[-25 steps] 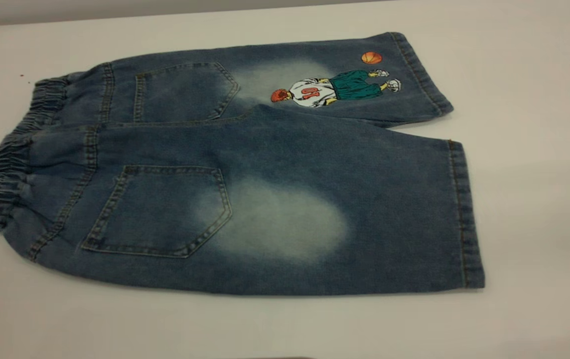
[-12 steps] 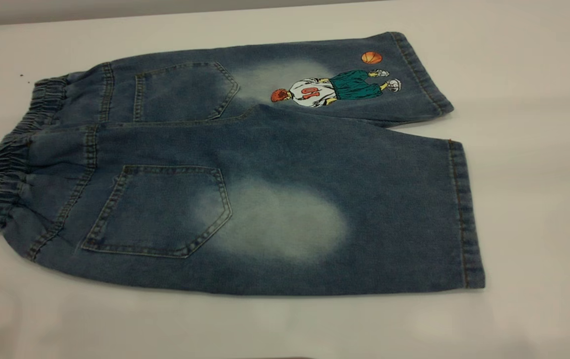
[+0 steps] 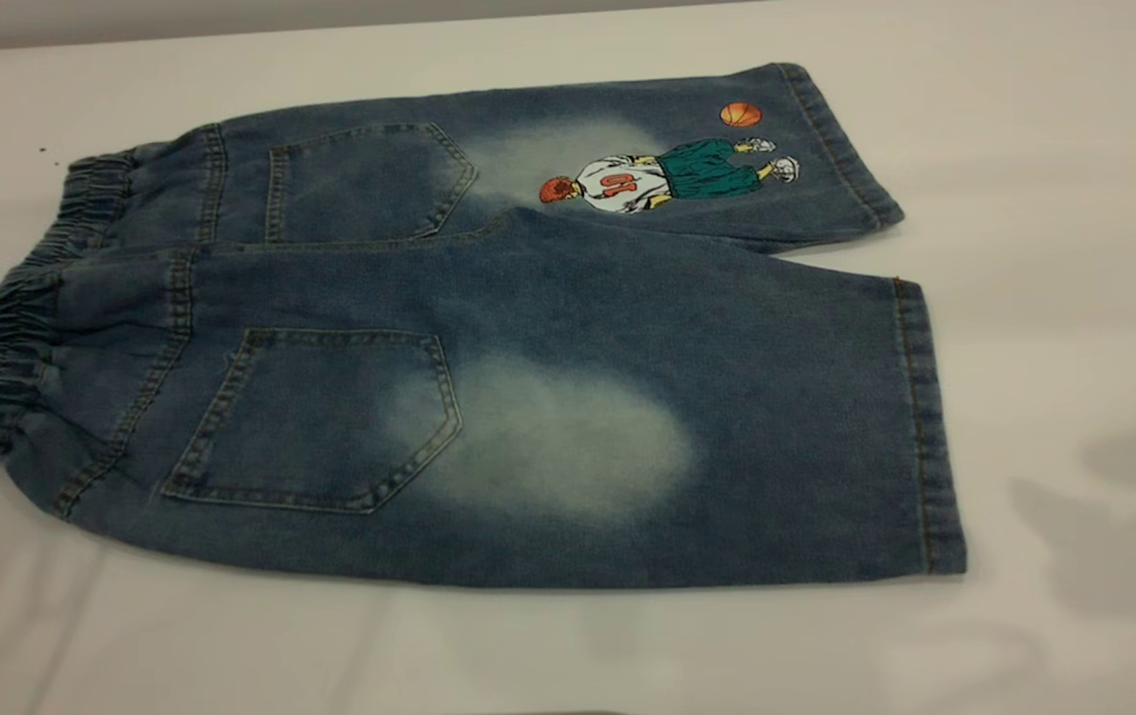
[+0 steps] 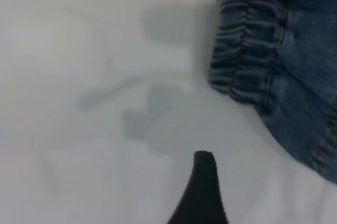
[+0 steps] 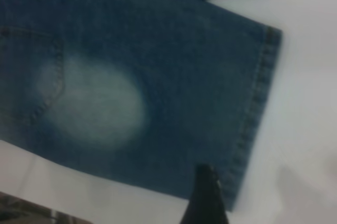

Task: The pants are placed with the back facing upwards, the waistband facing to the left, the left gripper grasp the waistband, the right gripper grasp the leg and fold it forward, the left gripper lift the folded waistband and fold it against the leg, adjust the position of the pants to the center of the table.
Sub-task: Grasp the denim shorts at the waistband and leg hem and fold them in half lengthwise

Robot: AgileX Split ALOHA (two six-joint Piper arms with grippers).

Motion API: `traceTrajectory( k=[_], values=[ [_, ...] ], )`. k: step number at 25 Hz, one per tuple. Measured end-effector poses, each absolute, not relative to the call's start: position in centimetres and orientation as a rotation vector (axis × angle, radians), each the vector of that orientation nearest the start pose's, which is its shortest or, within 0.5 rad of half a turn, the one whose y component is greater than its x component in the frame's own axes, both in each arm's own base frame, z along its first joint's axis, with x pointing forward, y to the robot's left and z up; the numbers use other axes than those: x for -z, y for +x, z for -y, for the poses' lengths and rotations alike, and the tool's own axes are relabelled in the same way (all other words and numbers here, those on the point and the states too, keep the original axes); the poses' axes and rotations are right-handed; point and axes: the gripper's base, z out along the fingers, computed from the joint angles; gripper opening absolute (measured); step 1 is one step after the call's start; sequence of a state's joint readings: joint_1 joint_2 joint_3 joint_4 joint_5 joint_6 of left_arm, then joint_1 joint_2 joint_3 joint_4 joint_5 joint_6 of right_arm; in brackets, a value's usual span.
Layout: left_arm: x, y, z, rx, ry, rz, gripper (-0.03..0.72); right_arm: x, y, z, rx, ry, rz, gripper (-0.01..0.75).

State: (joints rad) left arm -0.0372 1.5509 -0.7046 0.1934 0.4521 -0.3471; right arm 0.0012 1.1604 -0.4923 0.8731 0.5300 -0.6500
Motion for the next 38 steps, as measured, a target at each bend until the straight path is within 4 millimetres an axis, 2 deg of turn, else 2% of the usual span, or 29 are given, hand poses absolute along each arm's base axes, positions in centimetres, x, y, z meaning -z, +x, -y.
traceTrajectory(
  k=[5,10,19,23,26,31,32,38],
  values=[
    [-12.8,29.1,0.2,-0.102,-0.157,-2.848,0.57,-21.3,19.7,-3.7,-0.581,0.015,-2.452,0.487],
    [-10.0,30.9,0.4,-0.086,-0.145,-2.869,0.57,-21.3,19.8,-3.7,-0.575,0.019,-2.441,0.487],
    [-5.9,31.2,0.5,-0.092,-0.125,-2.955,0.568,-21.4,19.9,-3.6,-0.581,0.039,-2.431,0.487],
    [-5.4,31.3,0.5,-0.088,-0.109,-2.957,0.547,-21.4,19.9,-3.7,-0.591,0.054,-2.432,0.487],
    [-5.4,31.4,0.6,-0.08,-0.114,-2.95,0.452,-21.0,19.9,-3.8,-0.642,0.12,-2.469,0.486],
    [-5.5,31.9,0.9,-0.051,-0.111,-2.899,0.134,-18.2,20.5,-4.3,-0.735,0.202,-2.637,0.454],
    [-5.4,32.0,1.0,-0.049,-0.109,-2.894,0.103,-17.3,20.7,-4.3,-0.752,0.217,-2.684,0.449],
    [-5.4,32.0,1.4,-0.052,-0.076,-2.897,0.094,-11.7,21.3,-5.6,-0.794,0.253,-2.943,0.444]
  ],
)
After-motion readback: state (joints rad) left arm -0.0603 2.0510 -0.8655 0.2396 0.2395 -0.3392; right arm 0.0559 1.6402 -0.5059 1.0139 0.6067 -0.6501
